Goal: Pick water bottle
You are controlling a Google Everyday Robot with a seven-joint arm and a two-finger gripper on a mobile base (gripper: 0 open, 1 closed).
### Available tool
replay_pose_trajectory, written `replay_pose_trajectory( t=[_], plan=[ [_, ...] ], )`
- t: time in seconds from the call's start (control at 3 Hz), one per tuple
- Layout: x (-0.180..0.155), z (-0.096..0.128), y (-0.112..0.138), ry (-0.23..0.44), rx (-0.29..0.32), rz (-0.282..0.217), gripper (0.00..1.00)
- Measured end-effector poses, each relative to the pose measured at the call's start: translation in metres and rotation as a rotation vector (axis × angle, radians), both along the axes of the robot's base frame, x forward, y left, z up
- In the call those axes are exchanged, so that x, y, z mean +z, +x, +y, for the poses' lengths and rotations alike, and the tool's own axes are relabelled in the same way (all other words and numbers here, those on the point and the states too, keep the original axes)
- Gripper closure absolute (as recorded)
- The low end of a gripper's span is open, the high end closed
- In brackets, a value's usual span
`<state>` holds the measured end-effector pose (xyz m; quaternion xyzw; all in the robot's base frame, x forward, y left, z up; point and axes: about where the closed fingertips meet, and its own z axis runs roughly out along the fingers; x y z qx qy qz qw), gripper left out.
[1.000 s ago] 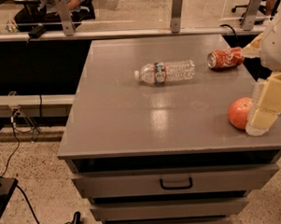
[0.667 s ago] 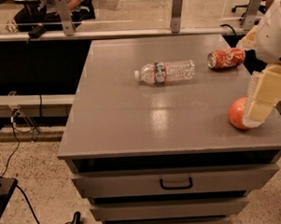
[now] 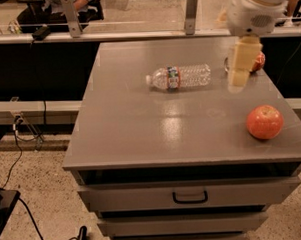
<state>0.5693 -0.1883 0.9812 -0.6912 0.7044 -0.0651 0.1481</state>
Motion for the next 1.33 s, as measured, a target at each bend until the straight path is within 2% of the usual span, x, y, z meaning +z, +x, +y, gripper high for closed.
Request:
replay_pose_trajectory(
  t=[0.33, 0.67, 1.0, 1.33],
  plan=[
    [-0.010, 0.028, 0.060, -0.009, 0.080, 0.009, 0.00],
    [0.008, 0.034, 0.089, 0.019, 0.080, -0.065, 0.00],
    [0.010, 0.037, 0.094, 0.026, 0.081, -0.088, 0.00],
    [-0.006, 0.045, 0.102, 0.039, 0.080, -0.086, 0.00]
  ],
)
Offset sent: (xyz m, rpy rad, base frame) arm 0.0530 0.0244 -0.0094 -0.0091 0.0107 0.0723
